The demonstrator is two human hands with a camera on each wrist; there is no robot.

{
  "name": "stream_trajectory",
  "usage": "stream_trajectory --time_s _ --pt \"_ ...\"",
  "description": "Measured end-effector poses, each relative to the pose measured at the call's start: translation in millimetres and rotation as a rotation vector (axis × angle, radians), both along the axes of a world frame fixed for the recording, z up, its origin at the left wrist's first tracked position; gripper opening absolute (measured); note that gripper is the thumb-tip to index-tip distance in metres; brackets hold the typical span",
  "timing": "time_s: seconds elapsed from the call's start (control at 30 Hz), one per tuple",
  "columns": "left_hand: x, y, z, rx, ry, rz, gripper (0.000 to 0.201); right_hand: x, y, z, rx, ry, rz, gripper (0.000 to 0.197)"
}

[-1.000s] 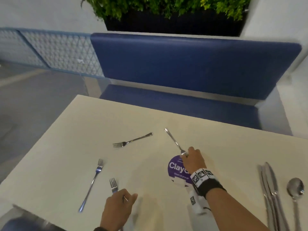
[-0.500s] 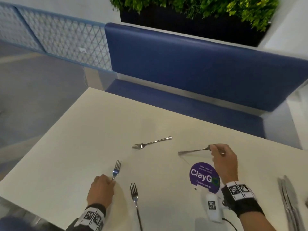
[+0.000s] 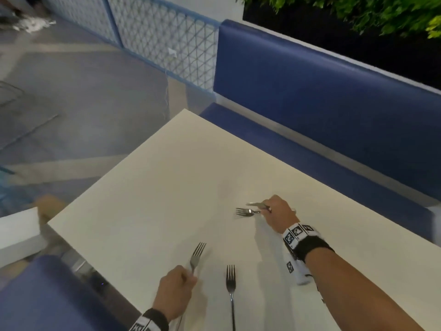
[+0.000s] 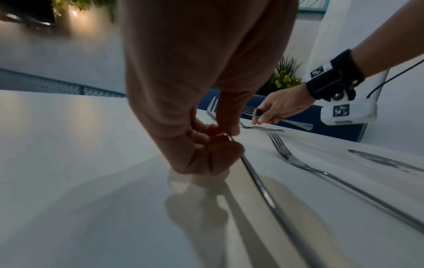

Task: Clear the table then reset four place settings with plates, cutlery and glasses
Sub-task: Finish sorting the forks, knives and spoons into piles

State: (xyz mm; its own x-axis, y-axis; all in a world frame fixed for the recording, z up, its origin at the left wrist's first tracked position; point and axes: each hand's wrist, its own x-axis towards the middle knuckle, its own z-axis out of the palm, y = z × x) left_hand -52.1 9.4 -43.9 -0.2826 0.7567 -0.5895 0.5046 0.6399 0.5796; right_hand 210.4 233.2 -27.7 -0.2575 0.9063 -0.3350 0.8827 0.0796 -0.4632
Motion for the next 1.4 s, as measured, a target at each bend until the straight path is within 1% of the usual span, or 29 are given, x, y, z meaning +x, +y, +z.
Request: stream_trajectory --time_s 0.03,0.1,0.2,0.23,0.3,0.37,0.43,0.47,0.53,0.6,0.67,0.73,0.83,0.87,0.93,1.0,1.1,1.17,1.23,1.27,1.33,1.4 --pt "-1 -4 0 -0.013 -0.035 0.027 0.017 -1 2 -3 -0.013 -0.029 0.031 0.017" --pt "0 -9 1 -0.039 -0.143 0.086 0.018 -1 0 -5 -0.034 -0.041 0.025 0.016" --pt "11 -11 8 -0.112 -0.396 0.207 0.014 4 -13 -7 -0.044 -0.091 -0.015 0.010" --pt "15 -11 10 -0.135 -0.464 0.220 0.016 5 -21 -6 -0.050 -0.130 -0.010 0.010" --pt "27 -11 13 -0.165 -0.512 0.164 0.024 8 -39 -10 -0.064 -0.202 0.014 0.008" --pt "42 -10 18 -0.161 -0.482 0.086 0.025 11 -62 -14 -0.074 -0.285 0.052 0.012" --pt "58 -11 20 -0.155 -0.422 0.034 0.023 15 -87 -15 -0.082 -0.303 0.052 0.015" --pt "65 -12 21 -0.148 -0.389 0.012 0.021 18 -100 -15 -0.095 -0.282 0.037 0.013" --pt "75 -16 20 -0.116 -0.329 -0.014 0.017 24 -125 -11 -0.171 -0.182 -0.031 0.010" --pt "81 -18 18 -0.081 -0.266 -0.032 0.018 26 -148 -6 -0.255 -0.021 -0.104 0.013" --pt "86 -19 13 -0.071 -0.212 -0.044 0.021 24 -172 3 -0.287 0.145 -0.164 0.014" --pt "92 -17 8 -0.068 -0.174 -0.042 0.022 22 -193 9 -0.305 0.260 -0.231 0.016" --pt "100 -12 -7 -0.069 -0.081 -0.103 0.024 17 -217 10 -0.336 0.342 -0.311 0.017" --pt "104 -10 -10 -0.077 -0.035 -0.131 0.021 16 -222 7 -0.348 0.359 -0.346 0.017" --pt "110 -6 -4 -0.068 0.041 -0.167 0.014 12 -230 2 -0.366 0.380 -0.435 0.017" --pt "115 -3 3 -0.046 0.047 -0.165 0.011 9 -235 -1 -0.361 0.390 -0.516 0.019" --pt "119 -4 4 -0.063 0.071 -0.214 0.008 7 -241 -1 -0.349 0.422 -0.586 0.023" --pt "118 -1 8 -0.063 0.072 -0.275 0.011 10 -246 6 -0.372 0.484 -0.623 0.021" --pt "115 2 14 -0.073 0.074 -0.323 0.023 15 -250 15 -0.415 0.590 -0.710 0.019" --pt "112 4 16 -0.094 0.045 -0.329 0.027 18 -251 18 -0.444 0.634 -0.759 0.020" --pt "105 7 17 -0.130 -0.109 -0.324 0.030 22 -253 23 -0.474 0.668 -0.817 0.021" --pt "101 7 18 -0.140 -0.298 -0.280 0.027 22 -255 26 -0.457 0.650 -0.818 0.022"
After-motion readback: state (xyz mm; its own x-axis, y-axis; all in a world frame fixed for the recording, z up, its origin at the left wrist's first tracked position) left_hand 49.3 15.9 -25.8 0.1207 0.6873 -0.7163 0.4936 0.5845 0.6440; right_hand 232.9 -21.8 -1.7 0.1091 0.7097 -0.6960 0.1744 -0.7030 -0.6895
